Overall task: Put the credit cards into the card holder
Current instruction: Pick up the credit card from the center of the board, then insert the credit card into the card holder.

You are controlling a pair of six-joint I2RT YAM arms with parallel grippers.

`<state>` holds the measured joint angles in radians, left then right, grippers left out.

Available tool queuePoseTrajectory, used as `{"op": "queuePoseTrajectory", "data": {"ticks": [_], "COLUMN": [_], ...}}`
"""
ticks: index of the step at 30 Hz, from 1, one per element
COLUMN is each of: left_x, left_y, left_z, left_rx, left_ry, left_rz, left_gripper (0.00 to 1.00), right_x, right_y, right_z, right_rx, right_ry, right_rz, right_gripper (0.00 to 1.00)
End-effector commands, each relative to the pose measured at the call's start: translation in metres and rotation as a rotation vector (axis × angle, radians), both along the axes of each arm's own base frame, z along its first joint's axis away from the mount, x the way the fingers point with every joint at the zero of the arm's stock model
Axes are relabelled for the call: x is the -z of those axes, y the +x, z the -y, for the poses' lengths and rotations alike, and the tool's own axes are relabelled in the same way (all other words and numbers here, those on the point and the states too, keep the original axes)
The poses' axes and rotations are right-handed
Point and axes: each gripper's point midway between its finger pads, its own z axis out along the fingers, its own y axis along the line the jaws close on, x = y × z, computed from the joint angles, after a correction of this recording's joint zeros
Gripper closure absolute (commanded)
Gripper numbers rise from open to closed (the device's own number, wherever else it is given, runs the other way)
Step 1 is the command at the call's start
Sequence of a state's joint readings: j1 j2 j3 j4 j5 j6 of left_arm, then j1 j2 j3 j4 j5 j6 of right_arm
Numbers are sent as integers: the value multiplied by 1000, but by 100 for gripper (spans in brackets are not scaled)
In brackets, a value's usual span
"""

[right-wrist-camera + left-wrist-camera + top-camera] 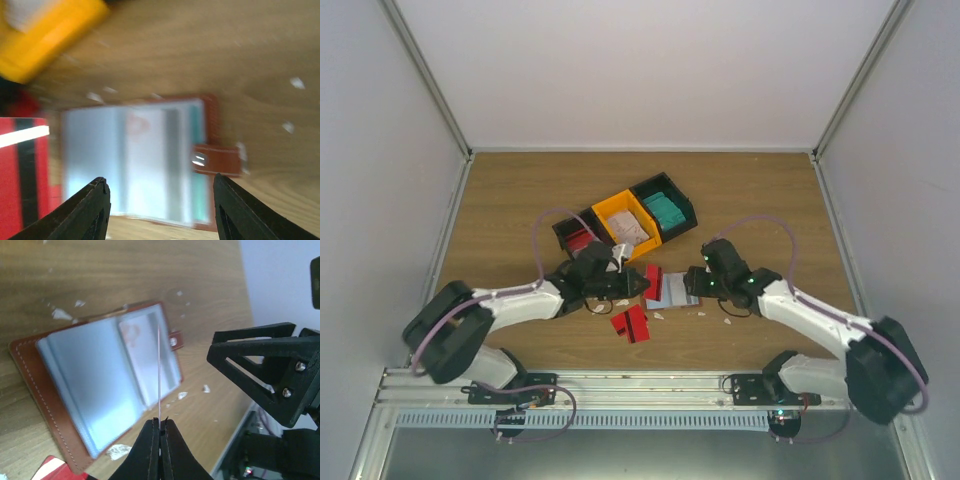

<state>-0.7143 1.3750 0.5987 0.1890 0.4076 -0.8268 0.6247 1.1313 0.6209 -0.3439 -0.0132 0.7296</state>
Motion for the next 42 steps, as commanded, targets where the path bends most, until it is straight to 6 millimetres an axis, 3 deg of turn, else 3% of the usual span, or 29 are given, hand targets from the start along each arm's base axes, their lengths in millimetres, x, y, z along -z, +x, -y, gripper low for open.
{"op": "queuePoseTrajectory", "data": {"ticks": [1,6,11,21,29,33,42], "left_x": [6,34,47,37,32,29,42], "left_y": [21,25,28,32,31,32,34], "left_z": [24,39,41,34,43,46,43], "left_rx": [-80,-101,-122,-176,-145,-139,-170], "left_ry": [-43,-23,-23,-38,-91,-112,-93], "left_rz": [32,-27,-70,-54,-53,-49,-81], "left_gripper": [100,100,100,100,100,100,100], "right_x": [40,53,68,84,82,85,79], "right_y": [-7,-5,-9,-21,-24,-25,-20], "right_z": [32,26,24,30,16,22,26], "right_rx": [51,23,-8,-15,-62,-42,-20], "right_ry": [-265,-346,-382,-410,-308,-279,-281], "right_rz": [-126,-156,-206,-272,-267,-271,-255], "right_gripper": [42,42,45,53,60,60,64]}}
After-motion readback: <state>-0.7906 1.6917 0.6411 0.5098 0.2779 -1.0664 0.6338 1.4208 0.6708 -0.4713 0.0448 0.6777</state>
